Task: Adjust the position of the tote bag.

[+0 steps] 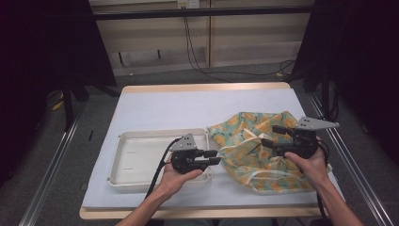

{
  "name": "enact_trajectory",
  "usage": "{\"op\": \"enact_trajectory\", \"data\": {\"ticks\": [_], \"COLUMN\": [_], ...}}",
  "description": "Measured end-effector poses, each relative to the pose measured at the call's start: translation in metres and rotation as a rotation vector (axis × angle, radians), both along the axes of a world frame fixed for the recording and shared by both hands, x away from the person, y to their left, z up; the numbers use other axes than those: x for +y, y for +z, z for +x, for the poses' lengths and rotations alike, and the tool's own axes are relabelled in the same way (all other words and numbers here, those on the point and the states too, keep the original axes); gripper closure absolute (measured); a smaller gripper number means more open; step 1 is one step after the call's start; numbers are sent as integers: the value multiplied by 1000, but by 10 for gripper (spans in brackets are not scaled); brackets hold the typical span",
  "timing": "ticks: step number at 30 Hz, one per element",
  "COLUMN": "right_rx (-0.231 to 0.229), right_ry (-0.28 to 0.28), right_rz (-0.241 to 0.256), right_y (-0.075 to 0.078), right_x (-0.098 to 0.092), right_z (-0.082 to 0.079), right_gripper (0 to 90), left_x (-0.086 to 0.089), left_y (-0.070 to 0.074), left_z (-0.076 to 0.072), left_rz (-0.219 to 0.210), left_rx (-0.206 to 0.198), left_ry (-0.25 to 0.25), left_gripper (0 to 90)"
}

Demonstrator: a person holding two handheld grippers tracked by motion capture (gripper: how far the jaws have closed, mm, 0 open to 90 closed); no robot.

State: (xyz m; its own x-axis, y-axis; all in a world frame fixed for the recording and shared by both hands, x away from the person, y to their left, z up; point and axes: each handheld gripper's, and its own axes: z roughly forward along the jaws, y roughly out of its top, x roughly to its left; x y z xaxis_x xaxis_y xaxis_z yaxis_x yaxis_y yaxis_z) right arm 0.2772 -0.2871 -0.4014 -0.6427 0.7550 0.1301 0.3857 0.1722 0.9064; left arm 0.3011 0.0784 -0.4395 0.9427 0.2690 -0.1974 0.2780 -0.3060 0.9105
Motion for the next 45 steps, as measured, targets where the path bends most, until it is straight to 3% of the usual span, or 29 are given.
{"op": "enact_trajectory", "data": {"ticks": [2,4,5,7,9,12,13,18,22,26,28,31,36,39,42,45], "right_rx": [1,-4,-9,-16,-24,-27,-28,-34,-31,9,28,41,32,20,14,-4], "right_ry": [-8,-19,-23,-3,10,6,10,18,12,22,22,25,52,49,38,44], "right_rz": [3,0,-13,-4,11,5,9,12,38,-10,-34,-50,-31,-21,-11,0], "right_y": [1,2,2,3,3,4,5,11,9,-5,-13,-18,-13,-8,-2,4], "right_x": [-6,-9,-10,-11,-9,-1,1,14,23,31,34,36,34,31,25,17], "right_z": [-7,-11,-11,-9,-4,6,10,34,52,64,67,67,61,54,45,33], "right_gripper": [238,279,339,567,733,893,900,900,900,900,880,835,701,582,381,327], "left_x": [1,0,0,-2,-3,-5,-6,-3,2,10,9,-2,-27,-37,-44,-47], "left_y": [2,5,6,8,9,11,11,15,19,21,22,25,21,14,9,8], "left_z": [0,-1,0,2,4,5,5,6,7,9,9,7,7,13,21,26], "left_rz": [-12,-16,-16,-27,-30,-28,-34,-47,-57,-73,-87,-67,-28,-17,-23,-19], "left_rx": [-3,-14,-18,-16,-24,-28,-27,-38,-46,-40,-39,-57,-66,-53,-27,-18], "left_ry": [2,4,6,9,10,19,20,35,5,-5,-1,-53,-109,-79,-75,-45], "left_gripper": [674,674,670,652,639,621,616,613,720,893,900,867,792,750,733,721]}}
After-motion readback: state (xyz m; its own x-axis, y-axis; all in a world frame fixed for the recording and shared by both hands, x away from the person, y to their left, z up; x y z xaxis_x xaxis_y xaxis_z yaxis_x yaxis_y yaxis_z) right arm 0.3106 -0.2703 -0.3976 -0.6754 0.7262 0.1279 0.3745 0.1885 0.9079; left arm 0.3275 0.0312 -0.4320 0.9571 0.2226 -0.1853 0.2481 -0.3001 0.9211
